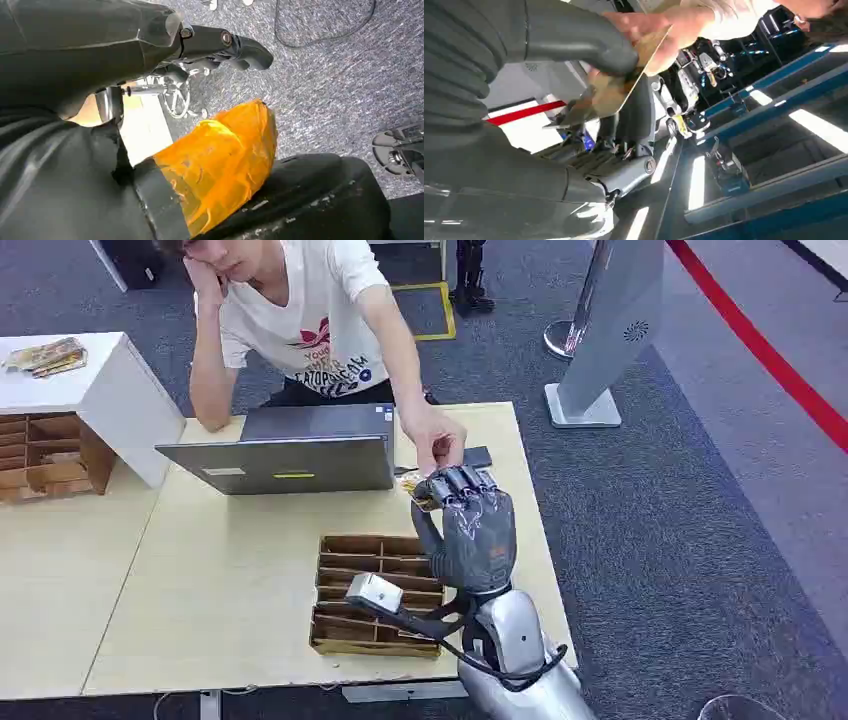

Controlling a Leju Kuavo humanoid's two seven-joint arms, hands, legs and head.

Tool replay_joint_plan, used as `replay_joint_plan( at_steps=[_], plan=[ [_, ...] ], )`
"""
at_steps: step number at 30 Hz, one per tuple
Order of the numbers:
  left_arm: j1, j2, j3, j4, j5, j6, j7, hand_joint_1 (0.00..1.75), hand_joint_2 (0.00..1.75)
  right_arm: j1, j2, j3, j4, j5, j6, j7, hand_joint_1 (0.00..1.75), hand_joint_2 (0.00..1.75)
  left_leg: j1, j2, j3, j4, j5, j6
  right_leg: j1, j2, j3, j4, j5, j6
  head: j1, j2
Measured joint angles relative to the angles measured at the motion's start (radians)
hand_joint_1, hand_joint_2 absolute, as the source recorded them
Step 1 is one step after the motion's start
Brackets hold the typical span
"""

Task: Pass the card to the sensor for recognition and then transmit it.

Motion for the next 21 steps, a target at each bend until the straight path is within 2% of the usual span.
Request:
replay_joint_plan(
  at_steps=[10, 21],
  plan=[
    [0.0, -0.001, 0.0, 0.0, 0.0, 0.0, 0.0, 0.0, 0.0, 0.0, 0.014, -0.009, 0.005, -0.029, 0.0, -0.035, 1.75, 1.75, 0.0, 0.0, 0.0, 0.0, 0.0, 0.0, 0.0, 0.0, 0.0, 0.0, 0.0, 0.0, 0.0, 0.0],
    [0.0, -0.003, 0.0, 0.0, 0.0, 0.0, 0.0, 0.0, 0.0, 0.001, 0.022, -0.011, 0.011, -0.037, 0.0, -0.044, 1.75, 1.75, 0.0, 0.0, 0.0, 0.0, 0.0, 0.0, 0.0, 0.0, 0.0, 0.0, 0.0, 0.0, 0.0, 0.0]
  ],
)
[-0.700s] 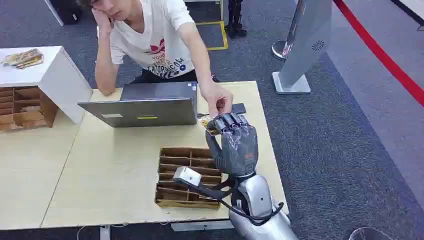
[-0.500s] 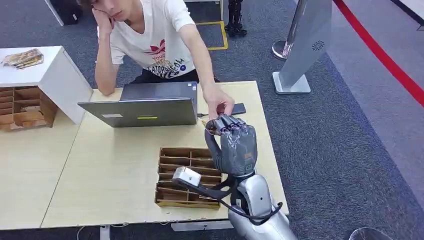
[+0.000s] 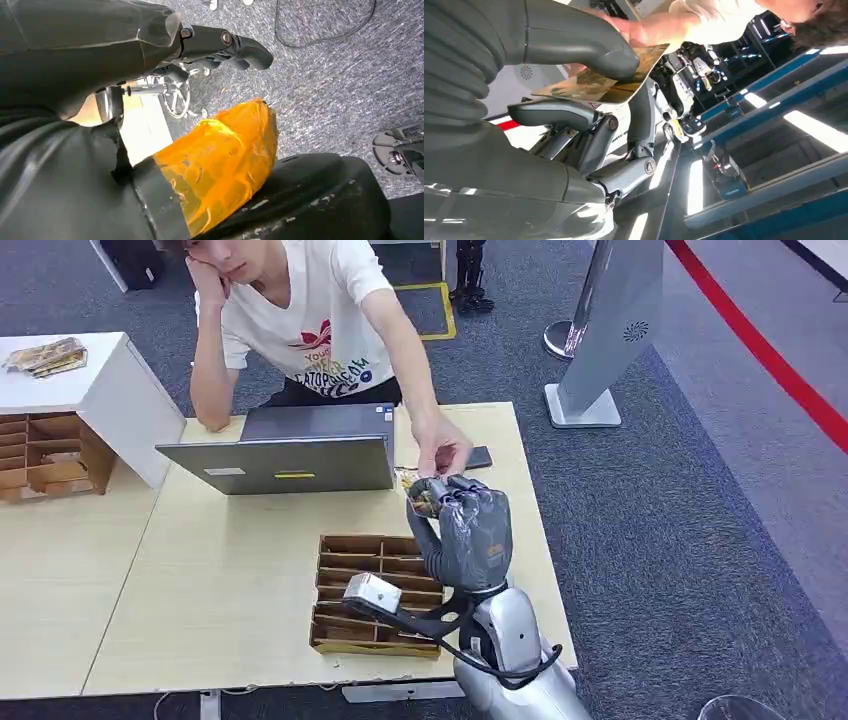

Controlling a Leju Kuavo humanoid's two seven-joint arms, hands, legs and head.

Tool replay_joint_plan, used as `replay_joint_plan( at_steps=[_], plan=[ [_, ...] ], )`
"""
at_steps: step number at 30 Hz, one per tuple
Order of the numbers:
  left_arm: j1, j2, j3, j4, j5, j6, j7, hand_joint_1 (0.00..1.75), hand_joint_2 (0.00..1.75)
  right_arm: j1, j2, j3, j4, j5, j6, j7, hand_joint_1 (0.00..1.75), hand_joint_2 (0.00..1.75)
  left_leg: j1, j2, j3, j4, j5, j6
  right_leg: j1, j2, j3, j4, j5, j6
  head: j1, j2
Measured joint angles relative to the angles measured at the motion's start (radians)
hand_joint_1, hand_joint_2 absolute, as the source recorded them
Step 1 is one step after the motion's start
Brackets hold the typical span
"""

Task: Pass the card to the sensor for recognition and then transmit it.

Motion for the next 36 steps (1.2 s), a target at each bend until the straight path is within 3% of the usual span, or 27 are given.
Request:
replay_joint_plan(
  at_steps=[7, 13, 18, 27, 36],
  plan=[
    [0.0, 0.0, 0.0, 0.0, 0.003, 0.0, 0.0, 0.0, 0.0, 0.002, 0.001, -0.002, 0.002, -0.042, 0.0, -0.008, 1.75, 1.75, 0.0, 0.0, 0.0, 0.0, 0.0, 0.0, 0.0, 0.0, 0.0, 0.0, 0.0, 0.0, 0.0, 0.0],
    [0.0, 0.0, 0.0, 0.0, 0.01, 0.002, -0.002, 0.0, 0.0, 0.017, 0.003, -0.003, -0.002, -0.152, 0.0, -0.026, 1.75, 1.75, 0.0, 0.0, 0.0, 0.0, 0.0, 0.0, 0.0, 0.0, 0.0, 0.0, 0.0, 0.0, 0.0, 0.0],
    [0.004, 0.0, 0.0, 0.0, 0.027, 0.006, -0.01, 0.0, 0.0, 0.057, -0.002, -0.005, -0.063, -0.342, -0.001, -0.07, 1.75, 1.75, 0.0, 0.0, 0.0, 0.0, 0.0, 0.0, 0.0, 0.0, 0.0, 0.0, 0.0, 0.0, 0.0, 0.0],
    [0.014, 0.0, 0.001, 0.0, 0.06, 0.019, -0.036, 0.0, 0.0, 0.146, -0.026, -0.032, -0.224, -0.562, 0.017, -0.119, 1.75, 1.75, 0.0, 0.0, 0.0, 0.0, 0.0, 0.0, 0.0, 0.0, -0.001, 0.0, 0.0, 0.0, 0.0, 0.0],
    [0.019, 0.0, 0.003, 0.0, 0.08, 0.021, -0.049, 0.0, 0.0, 0.213, -0.041, -0.056, -0.364, -0.691, 0.091, -0.138, 1.75, 1.75, 0.0, 0.0, 0.0, 0.0, -0.001, 0.0, 0.0, 0.0, -0.001, 0.0, 0.0, 0.0, 0.0, 0.0]
  ],
)
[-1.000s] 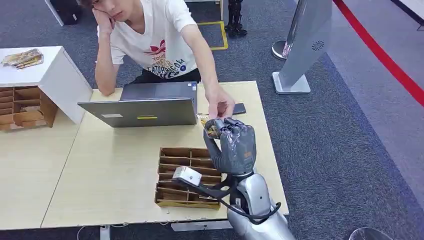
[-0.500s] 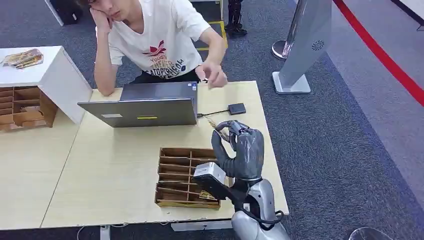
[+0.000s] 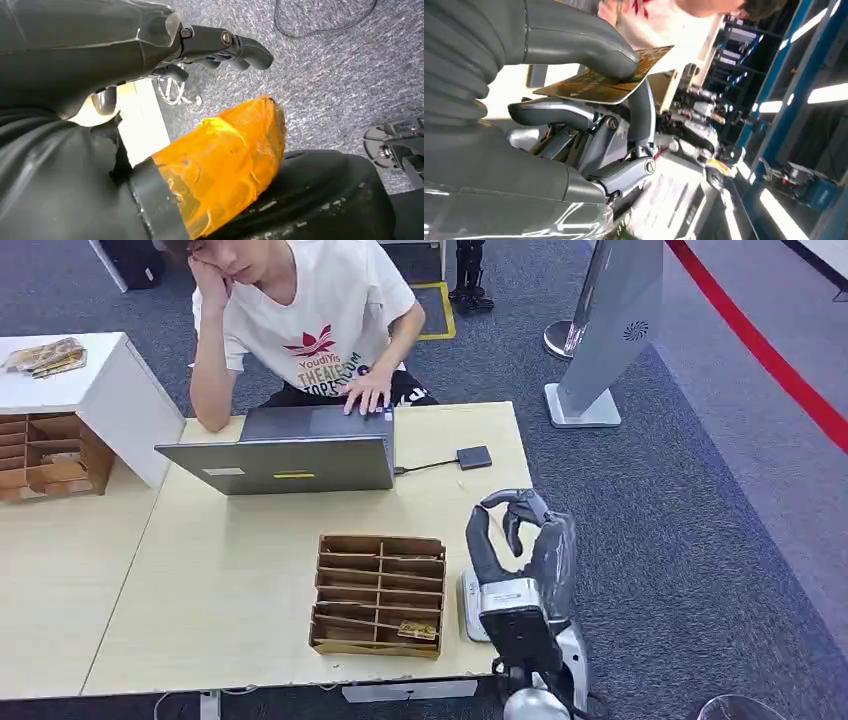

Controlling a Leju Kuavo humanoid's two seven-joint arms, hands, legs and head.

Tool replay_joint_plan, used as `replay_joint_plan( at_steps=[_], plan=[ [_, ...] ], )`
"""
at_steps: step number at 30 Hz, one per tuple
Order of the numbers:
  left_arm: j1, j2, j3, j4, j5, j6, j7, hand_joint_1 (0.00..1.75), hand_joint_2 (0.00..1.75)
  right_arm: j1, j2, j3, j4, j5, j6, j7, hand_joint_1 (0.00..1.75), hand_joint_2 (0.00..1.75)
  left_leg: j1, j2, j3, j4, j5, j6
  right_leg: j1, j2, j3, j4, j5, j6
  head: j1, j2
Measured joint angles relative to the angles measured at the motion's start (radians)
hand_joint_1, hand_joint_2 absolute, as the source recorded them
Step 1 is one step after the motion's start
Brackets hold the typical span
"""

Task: Pass the card to the sensor for recognition and then transmit it.

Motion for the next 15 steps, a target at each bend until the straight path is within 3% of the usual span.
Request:
replay_joint_plan(
  at_steps=[7, 15],
  plan=[
    [0.006, 0.0, 0.018, 0.0, 0.041, 0.004, -0.019, 0.0, 0.0, 0.087, -0.014, -0.068, -0.068, -0.207, 0.156, -0.001, 1.75, 1.75, 0.0, 0.0, 0.0, 0.0, 0.0, 0.0, 0.0, -0.001, 0.0, 0.0, 0.0, 0.0, 0.0, 0.0],
    [0.013, 0.0, 0.031, 0.0, 0.075, 0.019, -0.036, 0.0, 0.0, 0.154, -0.015, -0.143, -0.017, -0.496, 0.369, 0.055, 1.75, 1.75, 0.0, 0.0, 0.0, 0.0, -0.001, 0.001, 0.0, 0.0, 0.0, 0.0, -0.001, 0.0, 0.0, 0.0]
  ],
)
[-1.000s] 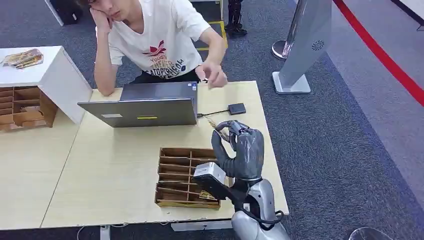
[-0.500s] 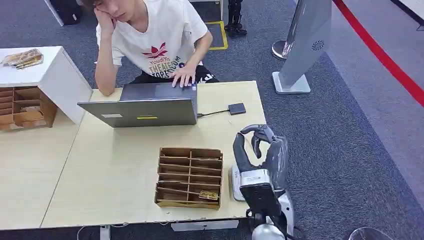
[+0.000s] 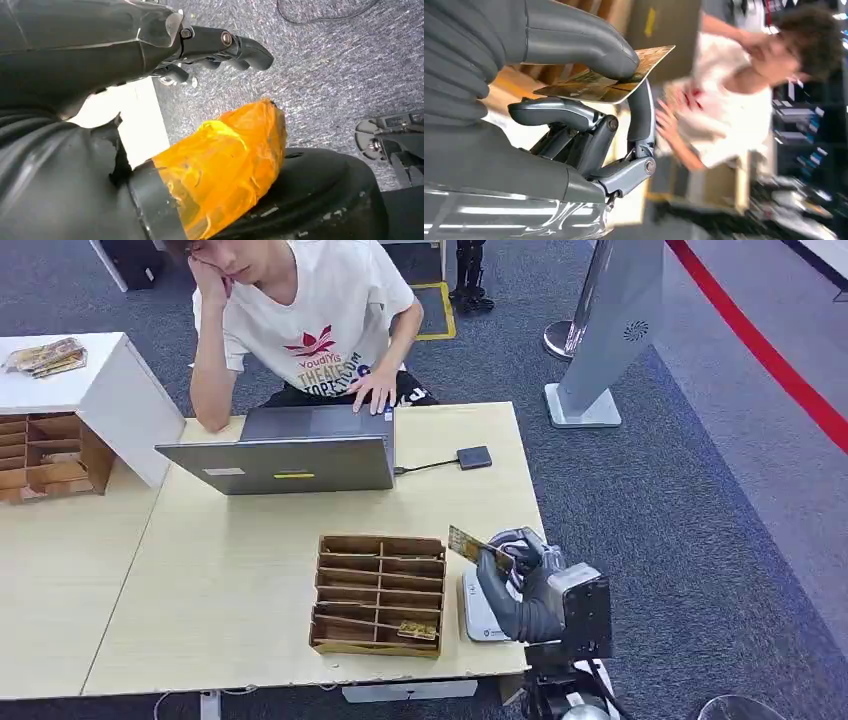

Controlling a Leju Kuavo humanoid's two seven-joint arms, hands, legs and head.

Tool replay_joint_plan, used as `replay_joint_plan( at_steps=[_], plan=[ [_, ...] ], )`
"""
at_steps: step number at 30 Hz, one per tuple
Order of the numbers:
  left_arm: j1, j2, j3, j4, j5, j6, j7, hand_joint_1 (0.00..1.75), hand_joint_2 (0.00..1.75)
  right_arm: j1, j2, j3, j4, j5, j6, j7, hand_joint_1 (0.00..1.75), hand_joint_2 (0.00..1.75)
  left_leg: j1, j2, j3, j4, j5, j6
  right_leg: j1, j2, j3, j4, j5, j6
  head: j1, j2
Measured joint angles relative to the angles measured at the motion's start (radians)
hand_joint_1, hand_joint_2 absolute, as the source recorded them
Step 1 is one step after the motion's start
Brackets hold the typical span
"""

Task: Pass the card to the sensor for recognition and then transmit it.

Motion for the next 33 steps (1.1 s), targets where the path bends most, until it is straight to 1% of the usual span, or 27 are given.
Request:
replay_joint_plan(
  at_steps=[3, 8, 11, 17, 33],
  plan=[
    [0.003, 0.0, 0.001, 0.0, 0.007, 0.008, -0.008, 0.0, 0.0, 0.004, 0.0, -0.007, 0.041, -0.105, 0.054, 0.015, 1.75, 1.75, 0.0, 0.0, 0.0, 0.0, 0.0, 0.0, 0.0, 0.0, 0.0, 0.0, 0.0, 0.0, 0.0, 0.0],
    [0.003, 0.0, 0.001, 0.0, 0.015, 0.015, -0.013, 0.0, 0.0, 0.002, -0.006, -0.007, 0.112, -0.163, 0.083, 0.027, 1.75, 1.75, 0.0, 0.0, 0.0, 0.0, 0.0, 0.0, 0.0, 0.0, 0.0, 0.0, 0.0, 0.0, 0.0, 0.0],
    [0.004, 0.0, 0.001, 0.0, 0.018, 0.016, -0.016, 0.0, 0.0, -0.003, -0.011, -0.006, 0.146, -0.169, 0.084, 0.028, 1.75, 1.75, 0.0, 0.0, 0.0, 0.0, 0.0, 0.0, 0.0, 0.0, 0.0, 0.0, 0.0, 0.0, 0.0, 0.0],
    [0.005, 0.001, 0.001, 0.0, 0.022, 0.016, -0.021, 0.0, 0.0, -0.023, -0.025, -0.001, 0.203, -0.125, 0.071, 0.03, 1.75, 1.75, 0.0, 0.0, 0.0, 0.0, 0.0, 0.0, 0.0, 0.0, 0.0, 0.0, 0.0, 0.0, 0.0, 0.0],
    [0.005, 0.005, 0.001, 0.0, 0.029, 0.016, -0.027, 0.0, 0.0, -0.057, -0.041, -0.003, 0.226, -0.114, 0.053, 0.026, 1.75, 1.75, 0.0, 0.0, 0.0, 0.0, 0.0, 0.0, 0.0, 0.0, 0.0, 0.0, 0.0, 0.0, 0.0, 0.0]
  ],
)
